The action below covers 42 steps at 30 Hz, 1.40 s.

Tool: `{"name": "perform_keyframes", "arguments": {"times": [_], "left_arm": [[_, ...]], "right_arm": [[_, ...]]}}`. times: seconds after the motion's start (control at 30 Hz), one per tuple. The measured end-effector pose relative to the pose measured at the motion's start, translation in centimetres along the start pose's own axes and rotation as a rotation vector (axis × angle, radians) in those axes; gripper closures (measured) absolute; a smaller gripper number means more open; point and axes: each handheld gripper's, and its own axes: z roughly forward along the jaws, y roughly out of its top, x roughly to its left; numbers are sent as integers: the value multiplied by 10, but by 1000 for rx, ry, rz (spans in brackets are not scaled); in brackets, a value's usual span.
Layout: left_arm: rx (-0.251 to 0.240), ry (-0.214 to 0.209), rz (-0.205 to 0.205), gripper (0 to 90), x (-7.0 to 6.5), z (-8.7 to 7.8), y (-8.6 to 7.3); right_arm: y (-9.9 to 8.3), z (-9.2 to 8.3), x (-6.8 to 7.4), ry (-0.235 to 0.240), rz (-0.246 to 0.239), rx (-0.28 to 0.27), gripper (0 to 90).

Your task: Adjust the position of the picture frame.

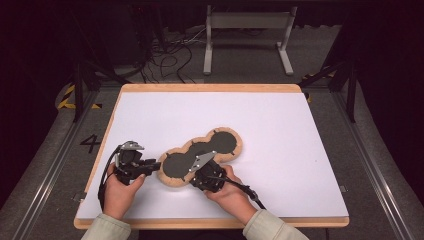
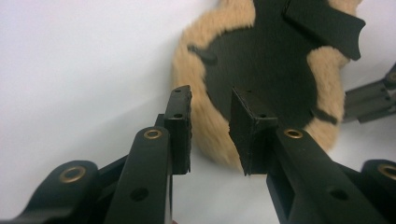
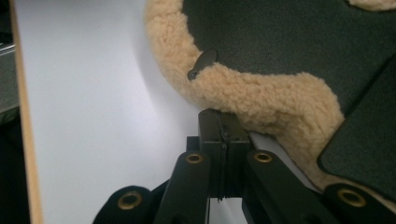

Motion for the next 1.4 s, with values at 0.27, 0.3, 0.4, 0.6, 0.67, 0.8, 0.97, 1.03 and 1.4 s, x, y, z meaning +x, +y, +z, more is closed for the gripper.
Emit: {"name": "perform_keyframes", "arguments": {"times": [0.27, 0.3, 0.4, 0.6, 0.67, 0.8, 0.97, 1.03, 1.4], "left_arm": [[35, 21, -76, 745, 9, 1, -9], [59, 27, -90, 743, 9, 2, -8], [144, 31, -108, 738, 11, 7, -8], [222, 2, -98, 763, 5, 16, -4], [221, 4, -96, 776, 5, 18, -3], [200, 19, -85, 828, 6, 22, 1], [151, 108, -60, 884, 4, 38, 18], [131, 144, -51, 897, 4, 45, 25], [51, 155, -109, 893, 11, 62, 40]], "right_arm": [[-1, -31, -17, -8, 21, -51, 893], [-4, -40, -23, -22, 39, -72, 894], [-16, -67, -45, -73, 114, -129, 895], [-43, -102, -82, -179, 235, -183, 895], [-49, -107, -89, -203, 260, -188, 895], [-65, -119, -101, -242, 309, -197, 895], [-82, -131, -113, -284, 363, -206, 895], [-89, -133, -117, -297, 389, -203, 895], [-102, -121, -139, -359, 439, -161, 876]]}}
